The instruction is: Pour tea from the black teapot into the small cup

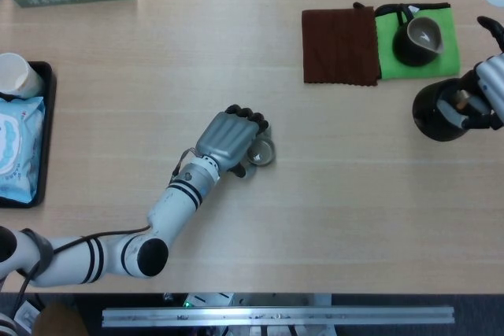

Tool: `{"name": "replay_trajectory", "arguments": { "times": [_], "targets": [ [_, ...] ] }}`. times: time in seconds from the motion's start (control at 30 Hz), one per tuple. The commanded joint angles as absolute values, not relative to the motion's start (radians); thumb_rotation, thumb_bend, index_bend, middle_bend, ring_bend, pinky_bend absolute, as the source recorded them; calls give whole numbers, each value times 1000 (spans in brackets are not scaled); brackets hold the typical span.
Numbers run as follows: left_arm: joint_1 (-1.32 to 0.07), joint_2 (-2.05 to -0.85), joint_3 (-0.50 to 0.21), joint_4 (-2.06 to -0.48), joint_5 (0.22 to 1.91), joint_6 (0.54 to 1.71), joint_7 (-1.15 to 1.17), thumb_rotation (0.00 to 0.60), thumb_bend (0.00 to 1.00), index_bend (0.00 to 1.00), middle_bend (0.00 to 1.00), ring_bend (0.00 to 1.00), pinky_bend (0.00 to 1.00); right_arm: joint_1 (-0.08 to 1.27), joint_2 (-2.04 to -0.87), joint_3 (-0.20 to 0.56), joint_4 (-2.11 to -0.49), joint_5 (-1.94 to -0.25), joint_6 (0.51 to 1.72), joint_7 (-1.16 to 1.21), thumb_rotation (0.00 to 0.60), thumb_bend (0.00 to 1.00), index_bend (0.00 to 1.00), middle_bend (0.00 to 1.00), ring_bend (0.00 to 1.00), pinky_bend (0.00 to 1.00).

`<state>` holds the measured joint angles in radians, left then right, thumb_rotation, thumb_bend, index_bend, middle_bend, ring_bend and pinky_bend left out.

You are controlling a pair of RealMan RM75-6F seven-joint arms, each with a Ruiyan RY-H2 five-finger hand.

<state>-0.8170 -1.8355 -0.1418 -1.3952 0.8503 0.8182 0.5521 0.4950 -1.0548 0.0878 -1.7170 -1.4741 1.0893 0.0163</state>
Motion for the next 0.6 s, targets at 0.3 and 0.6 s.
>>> {"name": "replay_trajectory", "arguments": {
  "times": [0.3, 0.6],
  "targets": [
    [-806, -1770, -123, -1475, 864, 865, 534, 600, 251, 82, 133, 125, 157, 504, -1063, 92, -1726, -1477, 1083, 13, 441, 327, 1000, 962, 912, 60],
    [-726, -1600, -79, -1610, 947, 1001, 513, 600, 250, 81, 133, 124, 157, 541, -1091, 109, -1744, -1468, 1047, -15, 443, 327, 1000, 962, 911, 60]
  ]
}}
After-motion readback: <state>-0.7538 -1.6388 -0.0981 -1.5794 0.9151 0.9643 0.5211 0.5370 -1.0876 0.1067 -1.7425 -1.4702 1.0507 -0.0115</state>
